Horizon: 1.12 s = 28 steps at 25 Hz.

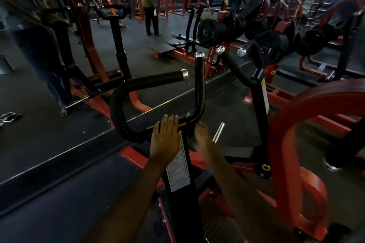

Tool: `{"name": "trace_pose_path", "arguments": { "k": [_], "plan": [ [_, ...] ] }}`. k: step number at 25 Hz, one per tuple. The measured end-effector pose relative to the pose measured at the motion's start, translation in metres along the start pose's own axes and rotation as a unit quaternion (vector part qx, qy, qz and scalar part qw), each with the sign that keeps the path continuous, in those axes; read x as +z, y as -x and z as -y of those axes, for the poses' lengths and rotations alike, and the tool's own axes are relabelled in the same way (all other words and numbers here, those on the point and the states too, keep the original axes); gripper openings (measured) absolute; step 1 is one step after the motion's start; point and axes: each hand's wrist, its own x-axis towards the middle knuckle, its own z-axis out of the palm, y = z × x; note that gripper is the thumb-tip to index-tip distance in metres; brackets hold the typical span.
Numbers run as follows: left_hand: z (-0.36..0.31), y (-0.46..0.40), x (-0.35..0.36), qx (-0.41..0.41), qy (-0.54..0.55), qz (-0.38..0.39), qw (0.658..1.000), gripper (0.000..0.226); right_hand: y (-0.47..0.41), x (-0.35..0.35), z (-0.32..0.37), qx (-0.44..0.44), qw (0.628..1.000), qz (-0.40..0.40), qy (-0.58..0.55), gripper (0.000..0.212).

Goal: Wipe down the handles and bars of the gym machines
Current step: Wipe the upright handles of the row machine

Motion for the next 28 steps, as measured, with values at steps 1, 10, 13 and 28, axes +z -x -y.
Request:
{"name": "trace_pose_path", "arguments": {
  "k": [1, 10, 13, 28],
  "plan": [
    [0.000, 0.001, -0.001, 0.000, 0.000, -0.004, 1.000, 0.053, 0.007, 0.005, -0.008, 0.026, 1.000, -0.002, -0.016, 0.019],
    [0.001, 0.000, 0.006, 0.005, -0.031, -0.023, 0.999, 0.054, -0.019, -0.006, 0.081, -0.242, 0.940, -0.205, 0.126, 0.019],
    [0.001, 0.002, 0.009, 0.006, -0.042, -0.039, 0.998, 0.052, -0.058, 0.029, 0.148, -0.328, 0.876, -0.152, 0.319, 0.037],
    [0.000, 0.001, 0.004, 0.001, -0.042, -0.009, 0.999, 0.053, -0.086, 0.013, 0.156, -0.479, 0.429, 0.035, 0.765, 0.063]
  ]
}}
